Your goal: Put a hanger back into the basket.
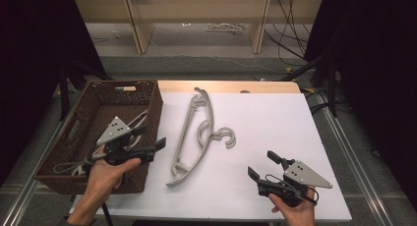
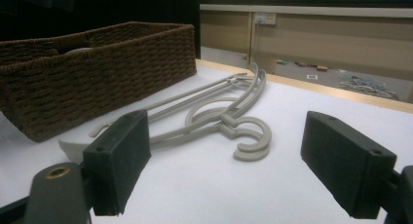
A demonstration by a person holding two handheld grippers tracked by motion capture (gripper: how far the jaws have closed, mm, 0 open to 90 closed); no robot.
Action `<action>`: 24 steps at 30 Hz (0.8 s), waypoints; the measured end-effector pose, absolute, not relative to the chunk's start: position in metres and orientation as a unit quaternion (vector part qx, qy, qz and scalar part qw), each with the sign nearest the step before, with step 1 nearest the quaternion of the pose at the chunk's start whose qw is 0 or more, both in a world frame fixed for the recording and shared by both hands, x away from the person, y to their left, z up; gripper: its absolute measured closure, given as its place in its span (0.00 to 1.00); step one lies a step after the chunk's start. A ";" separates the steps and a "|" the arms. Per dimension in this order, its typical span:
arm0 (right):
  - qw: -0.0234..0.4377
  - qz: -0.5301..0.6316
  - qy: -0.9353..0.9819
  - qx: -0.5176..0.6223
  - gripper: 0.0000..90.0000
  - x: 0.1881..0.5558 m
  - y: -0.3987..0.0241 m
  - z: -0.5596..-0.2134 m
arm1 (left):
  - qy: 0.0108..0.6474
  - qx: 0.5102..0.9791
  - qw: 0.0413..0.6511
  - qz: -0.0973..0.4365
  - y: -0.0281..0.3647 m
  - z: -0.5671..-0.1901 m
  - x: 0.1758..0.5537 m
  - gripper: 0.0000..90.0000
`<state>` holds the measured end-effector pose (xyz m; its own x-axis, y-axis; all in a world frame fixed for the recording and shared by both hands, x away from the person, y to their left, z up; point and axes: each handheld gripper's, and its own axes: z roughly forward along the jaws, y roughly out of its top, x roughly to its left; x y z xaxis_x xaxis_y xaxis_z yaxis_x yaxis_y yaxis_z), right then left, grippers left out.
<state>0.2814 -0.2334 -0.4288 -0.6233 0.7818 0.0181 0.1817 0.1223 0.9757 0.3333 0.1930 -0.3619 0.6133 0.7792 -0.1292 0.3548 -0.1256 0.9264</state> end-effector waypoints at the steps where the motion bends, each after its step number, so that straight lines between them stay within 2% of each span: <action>1: 0.265 0.566 0.701 0.344 0.21 0.281 -0.233 -0.429 | 0.389 0.728 0.531 0.193 0.191 -0.364 0.333 0.21; 11: 0.262 0.581 0.691 0.342 0.21 0.283 -0.233 -0.430 | 0.387 0.718 0.545 0.195 0.180 -0.376 0.330 0.20; 12: 0.265 0.581 0.691 0.340 0.21 0.284 -0.233 -0.430 | 0.368 0.725 0.546 0.202 0.179 -0.377 0.332 0.20; 24: 0.261 0.576 0.694 0.344 0.21 0.283 -0.236 -0.430 | 0.357 0.744 0.532 0.190 0.154 -0.389 0.326 0.20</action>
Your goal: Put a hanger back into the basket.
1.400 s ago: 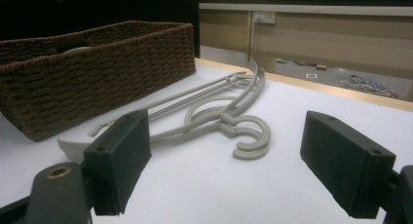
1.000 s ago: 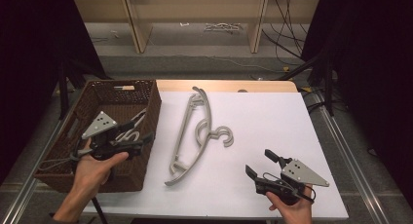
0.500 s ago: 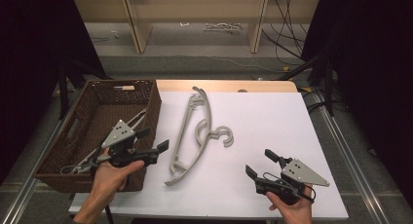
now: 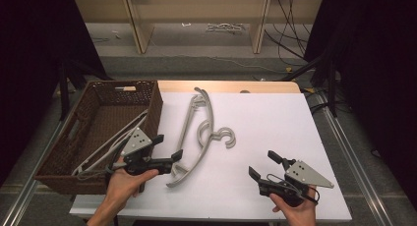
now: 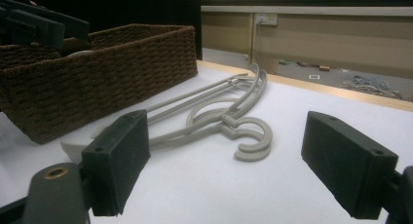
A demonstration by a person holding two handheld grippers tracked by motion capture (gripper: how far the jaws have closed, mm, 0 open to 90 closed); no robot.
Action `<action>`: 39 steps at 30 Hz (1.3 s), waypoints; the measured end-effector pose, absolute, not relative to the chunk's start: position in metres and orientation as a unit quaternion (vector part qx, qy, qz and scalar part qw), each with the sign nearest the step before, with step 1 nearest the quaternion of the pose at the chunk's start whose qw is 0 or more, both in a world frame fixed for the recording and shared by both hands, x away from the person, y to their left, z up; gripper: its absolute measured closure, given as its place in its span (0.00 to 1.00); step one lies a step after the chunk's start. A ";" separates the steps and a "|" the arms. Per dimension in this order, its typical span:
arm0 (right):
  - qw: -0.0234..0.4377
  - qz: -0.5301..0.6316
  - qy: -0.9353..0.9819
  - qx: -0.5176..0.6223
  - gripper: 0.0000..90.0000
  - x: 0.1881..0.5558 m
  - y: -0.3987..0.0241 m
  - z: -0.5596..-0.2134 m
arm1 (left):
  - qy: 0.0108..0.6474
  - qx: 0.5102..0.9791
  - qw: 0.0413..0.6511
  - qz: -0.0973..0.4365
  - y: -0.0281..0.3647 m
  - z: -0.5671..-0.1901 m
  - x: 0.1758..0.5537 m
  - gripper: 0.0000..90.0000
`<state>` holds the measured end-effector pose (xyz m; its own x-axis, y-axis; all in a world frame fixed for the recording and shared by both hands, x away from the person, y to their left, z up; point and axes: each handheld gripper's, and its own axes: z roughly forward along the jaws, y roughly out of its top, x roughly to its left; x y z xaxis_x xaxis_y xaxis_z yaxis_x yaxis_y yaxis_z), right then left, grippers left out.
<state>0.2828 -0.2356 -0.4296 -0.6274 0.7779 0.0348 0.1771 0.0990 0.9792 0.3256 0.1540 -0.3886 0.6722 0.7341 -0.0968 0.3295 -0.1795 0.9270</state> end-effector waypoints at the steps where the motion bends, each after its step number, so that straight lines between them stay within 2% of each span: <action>1: 0.261 0.576 0.694 0.344 0.21 0.283 -0.236 -0.430 | 0.358 0.746 0.530 0.185 0.152 -0.390 0.324 0.20; 22: 0.253 0.573 0.698 0.347 0.21 0.284 -0.232 -0.430 | 0.328 0.796 0.475 0.181 0.096 -0.422 0.347 0.19; 25: 0.259 0.569 0.703 0.338 0.21 0.284 -0.231 -0.430 | 0.308 0.816 0.459 0.171 0.092 -0.424 0.352 0.26; 28: 0.251 0.568 0.704 0.345 0.21 0.283 -0.229 -0.430 | 0.298 0.823 0.449 0.179 0.083 -0.427 0.359 0.25; 39: 0.245 0.567 0.706 0.345 0.21 0.283 -0.229 -0.430 | 0.277 0.850 0.410 0.182 0.054 -0.436 0.386 0.34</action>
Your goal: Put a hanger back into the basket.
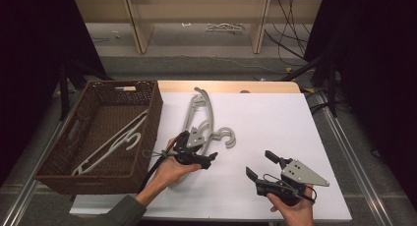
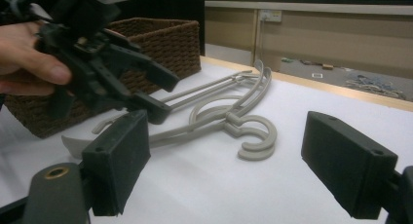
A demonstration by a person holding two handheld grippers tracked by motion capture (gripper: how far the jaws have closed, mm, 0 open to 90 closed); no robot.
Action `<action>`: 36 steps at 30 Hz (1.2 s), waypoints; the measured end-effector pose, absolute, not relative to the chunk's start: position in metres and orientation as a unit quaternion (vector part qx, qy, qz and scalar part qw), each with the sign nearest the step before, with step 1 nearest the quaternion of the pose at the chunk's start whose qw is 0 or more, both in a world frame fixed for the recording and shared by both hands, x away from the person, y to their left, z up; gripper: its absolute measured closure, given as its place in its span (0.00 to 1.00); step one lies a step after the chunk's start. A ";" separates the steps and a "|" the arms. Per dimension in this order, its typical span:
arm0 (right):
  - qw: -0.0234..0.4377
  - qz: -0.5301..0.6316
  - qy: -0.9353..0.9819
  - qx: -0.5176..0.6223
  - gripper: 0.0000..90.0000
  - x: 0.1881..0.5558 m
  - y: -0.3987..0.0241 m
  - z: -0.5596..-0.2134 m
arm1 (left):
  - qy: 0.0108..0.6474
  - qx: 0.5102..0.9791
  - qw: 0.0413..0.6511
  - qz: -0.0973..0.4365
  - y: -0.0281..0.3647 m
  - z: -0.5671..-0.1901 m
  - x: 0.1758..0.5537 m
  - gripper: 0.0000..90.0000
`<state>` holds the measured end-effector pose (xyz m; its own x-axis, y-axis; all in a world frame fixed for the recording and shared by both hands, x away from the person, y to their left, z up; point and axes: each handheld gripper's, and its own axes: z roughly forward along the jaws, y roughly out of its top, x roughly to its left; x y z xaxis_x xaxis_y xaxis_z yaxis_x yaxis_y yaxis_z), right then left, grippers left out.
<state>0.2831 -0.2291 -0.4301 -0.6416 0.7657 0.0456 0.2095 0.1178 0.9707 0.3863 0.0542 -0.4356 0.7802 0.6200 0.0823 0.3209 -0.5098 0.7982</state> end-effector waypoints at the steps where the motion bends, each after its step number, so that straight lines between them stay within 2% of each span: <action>1: 0.247 0.567 0.706 0.345 0.21 0.283 -0.229 -0.430 | 0.272 0.855 0.400 0.184 0.051 -0.437 0.390 0.34; 5: 0.246 0.568 0.706 0.345 0.21 0.283 -0.228 -0.430 | 0.270 0.870 0.368 0.187 0.045 -0.440 0.400 0.35; 15: 0.240 0.571 0.706 0.342 0.21 0.284 -0.228 -0.430 | 0.324 0.862 0.357 0.153 0.040 -0.447 0.432 0.37; 18: 0.240 0.567 0.710 0.341 0.21 0.283 -0.227 -0.430 | 0.317 0.874 0.335 0.153 0.038 -0.449 0.440 0.40; 22: 0.241 0.568 0.708 0.342 0.21 0.284 -0.227 -0.431 | 0.337 0.875 0.325 0.122 0.038 -0.452 0.452 0.41; 25: 0.239 0.572 0.707 0.341 0.21 0.284 -0.227 -0.430 | 0.342 0.878 0.306 0.135 0.036 -0.453 0.458 0.43; 31: 0.242 0.569 0.709 0.340 0.21 0.284 -0.227 -0.430 | 0.366 0.870 0.306 0.121 0.033 -0.456 0.467 0.46; 36: 0.241 0.570 0.708 0.339 0.21 0.284 -0.227 -0.430 | 0.375 0.879 0.276 0.104 0.030 -0.458 0.475 0.49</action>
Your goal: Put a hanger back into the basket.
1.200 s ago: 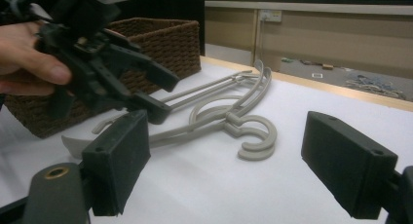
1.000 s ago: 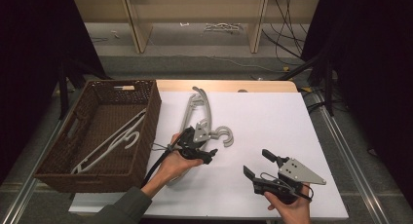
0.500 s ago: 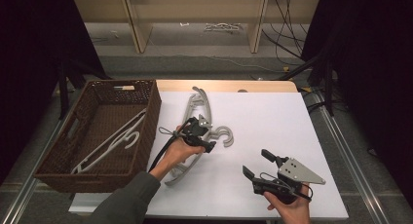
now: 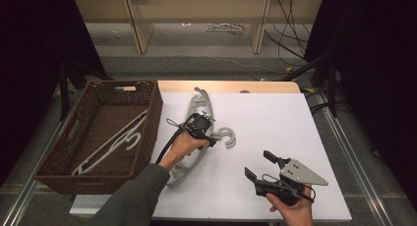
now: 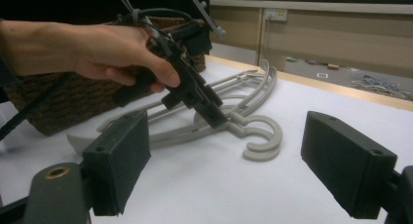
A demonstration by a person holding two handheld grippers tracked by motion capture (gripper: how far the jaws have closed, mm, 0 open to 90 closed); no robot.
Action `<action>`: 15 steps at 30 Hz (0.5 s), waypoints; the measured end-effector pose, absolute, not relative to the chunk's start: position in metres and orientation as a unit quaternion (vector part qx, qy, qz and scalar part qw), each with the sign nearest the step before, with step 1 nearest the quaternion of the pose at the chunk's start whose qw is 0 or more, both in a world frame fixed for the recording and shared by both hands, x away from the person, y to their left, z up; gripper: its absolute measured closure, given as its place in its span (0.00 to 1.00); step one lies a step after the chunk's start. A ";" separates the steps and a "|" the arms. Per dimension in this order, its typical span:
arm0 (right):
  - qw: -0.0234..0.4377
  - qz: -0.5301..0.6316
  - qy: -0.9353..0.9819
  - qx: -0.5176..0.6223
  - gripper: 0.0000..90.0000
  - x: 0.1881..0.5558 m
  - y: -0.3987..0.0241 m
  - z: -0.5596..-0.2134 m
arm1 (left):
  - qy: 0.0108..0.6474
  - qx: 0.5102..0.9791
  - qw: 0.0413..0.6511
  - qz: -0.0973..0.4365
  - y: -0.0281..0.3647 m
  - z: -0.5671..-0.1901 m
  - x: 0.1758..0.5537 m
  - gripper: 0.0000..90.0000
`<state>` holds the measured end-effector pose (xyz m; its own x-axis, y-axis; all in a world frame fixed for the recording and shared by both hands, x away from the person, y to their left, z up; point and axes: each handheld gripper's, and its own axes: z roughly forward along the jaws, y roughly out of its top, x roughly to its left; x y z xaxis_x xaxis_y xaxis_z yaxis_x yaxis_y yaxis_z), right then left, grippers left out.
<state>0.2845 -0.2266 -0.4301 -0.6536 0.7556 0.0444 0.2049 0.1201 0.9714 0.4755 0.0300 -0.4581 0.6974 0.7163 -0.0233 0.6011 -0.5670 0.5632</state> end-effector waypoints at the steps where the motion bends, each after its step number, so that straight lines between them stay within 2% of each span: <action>1: 0.241 0.569 0.709 0.339 0.21 0.284 -0.227 -0.430 | 0.377 0.879 0.275 0.100 0.029 -0.460 0.477 0.49; 7: 0.243 0.569 0.709 0.338 0.21 0.285 -0.226 -0.430 | 0.389 0.879 0.261 0.088 0.027 -0.466 0.482 0.55; 15: 0.240 0.575 0.706 0.336 0.22 0.285 -0.226 -0.430 | 0.395 0.881 0.249 0.078 0.026 -0.469 0.483 0.71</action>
